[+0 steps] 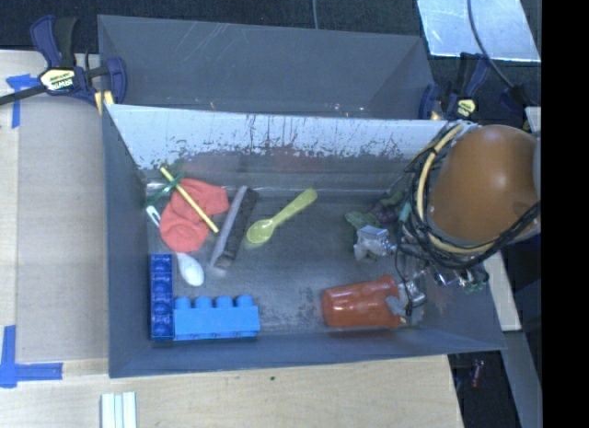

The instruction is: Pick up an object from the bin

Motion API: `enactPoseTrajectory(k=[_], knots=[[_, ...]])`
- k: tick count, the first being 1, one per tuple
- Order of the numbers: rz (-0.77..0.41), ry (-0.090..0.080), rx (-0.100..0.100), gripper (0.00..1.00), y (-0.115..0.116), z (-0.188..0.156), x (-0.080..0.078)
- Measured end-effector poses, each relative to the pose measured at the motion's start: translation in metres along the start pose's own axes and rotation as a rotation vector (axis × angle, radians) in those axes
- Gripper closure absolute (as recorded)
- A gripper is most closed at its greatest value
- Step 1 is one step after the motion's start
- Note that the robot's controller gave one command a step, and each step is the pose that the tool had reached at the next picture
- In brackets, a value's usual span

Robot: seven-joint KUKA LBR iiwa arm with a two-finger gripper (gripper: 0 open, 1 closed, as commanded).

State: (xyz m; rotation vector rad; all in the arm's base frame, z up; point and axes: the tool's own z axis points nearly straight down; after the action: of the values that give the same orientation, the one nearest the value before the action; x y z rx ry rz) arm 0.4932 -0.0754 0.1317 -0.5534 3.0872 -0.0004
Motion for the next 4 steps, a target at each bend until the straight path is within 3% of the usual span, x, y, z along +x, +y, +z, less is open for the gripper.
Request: enactPoseTrajectory(k=[1, 2, 4], knots=[[-0.227, -0.008, 0.006, 0.00, -0.0140, 0.0585, 0.0142], [-0.236, -0.019, 0.014, 1.00, -0.0157, 0.0683, 0.0124], [-0.239, -0.016, 0.010, 1.00, -0.0131, 0.0598, 0.0130]])
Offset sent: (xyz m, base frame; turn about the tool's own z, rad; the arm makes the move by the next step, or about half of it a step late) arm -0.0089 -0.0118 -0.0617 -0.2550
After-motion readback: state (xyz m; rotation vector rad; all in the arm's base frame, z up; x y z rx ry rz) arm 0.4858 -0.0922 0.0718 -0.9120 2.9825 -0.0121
